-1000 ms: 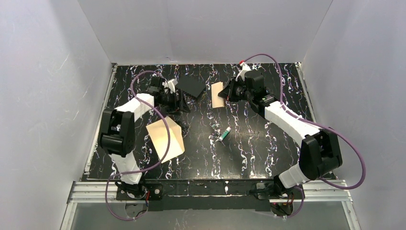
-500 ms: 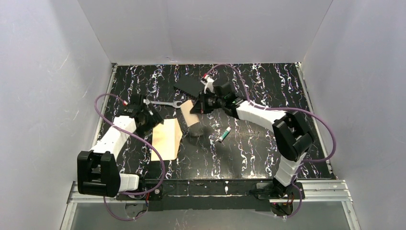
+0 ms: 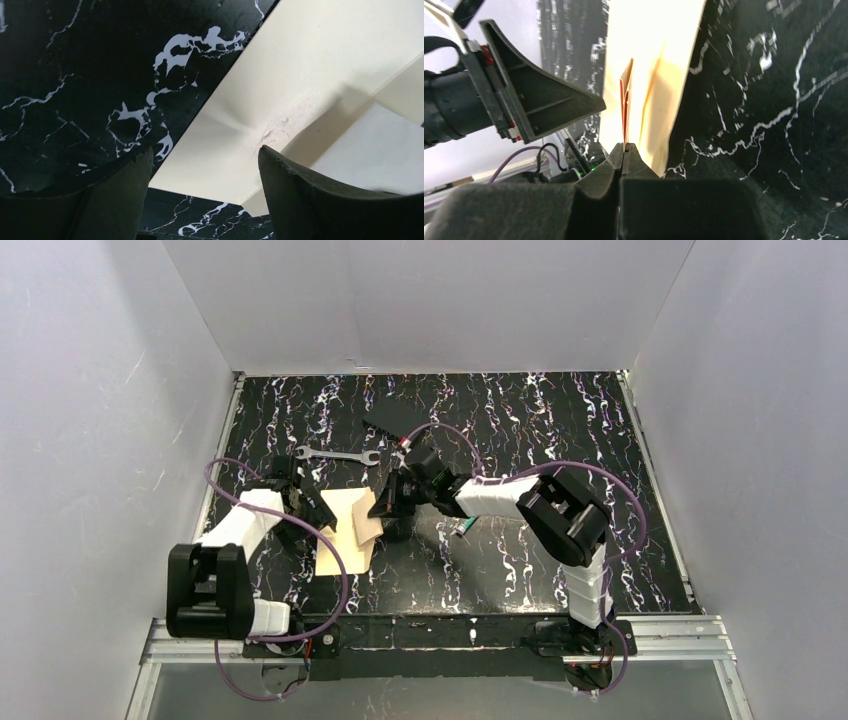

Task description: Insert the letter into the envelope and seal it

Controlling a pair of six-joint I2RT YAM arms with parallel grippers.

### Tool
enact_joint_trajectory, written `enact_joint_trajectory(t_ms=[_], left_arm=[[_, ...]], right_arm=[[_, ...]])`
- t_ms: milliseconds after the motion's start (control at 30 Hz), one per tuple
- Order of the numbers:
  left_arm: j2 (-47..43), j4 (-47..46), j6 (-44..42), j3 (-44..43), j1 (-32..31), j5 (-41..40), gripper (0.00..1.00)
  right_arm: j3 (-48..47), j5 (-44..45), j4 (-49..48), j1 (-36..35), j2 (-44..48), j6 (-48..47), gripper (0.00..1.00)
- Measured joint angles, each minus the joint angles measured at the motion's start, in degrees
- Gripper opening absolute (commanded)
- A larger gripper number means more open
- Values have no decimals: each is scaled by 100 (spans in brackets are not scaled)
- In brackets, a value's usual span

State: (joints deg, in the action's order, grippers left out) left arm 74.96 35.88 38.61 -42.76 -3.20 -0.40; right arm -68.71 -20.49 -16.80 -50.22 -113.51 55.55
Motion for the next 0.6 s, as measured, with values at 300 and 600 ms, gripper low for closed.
enact_joint_trajectory(t_ms=[300,600], left_arm=[[822,-153,-407,-142,162,494,63],[894,-214,-476,-155,188,828,48]], right_arm=[[116,898,361,-208,-111,442,1],[39,1346,782,-245,-339,393,1]])
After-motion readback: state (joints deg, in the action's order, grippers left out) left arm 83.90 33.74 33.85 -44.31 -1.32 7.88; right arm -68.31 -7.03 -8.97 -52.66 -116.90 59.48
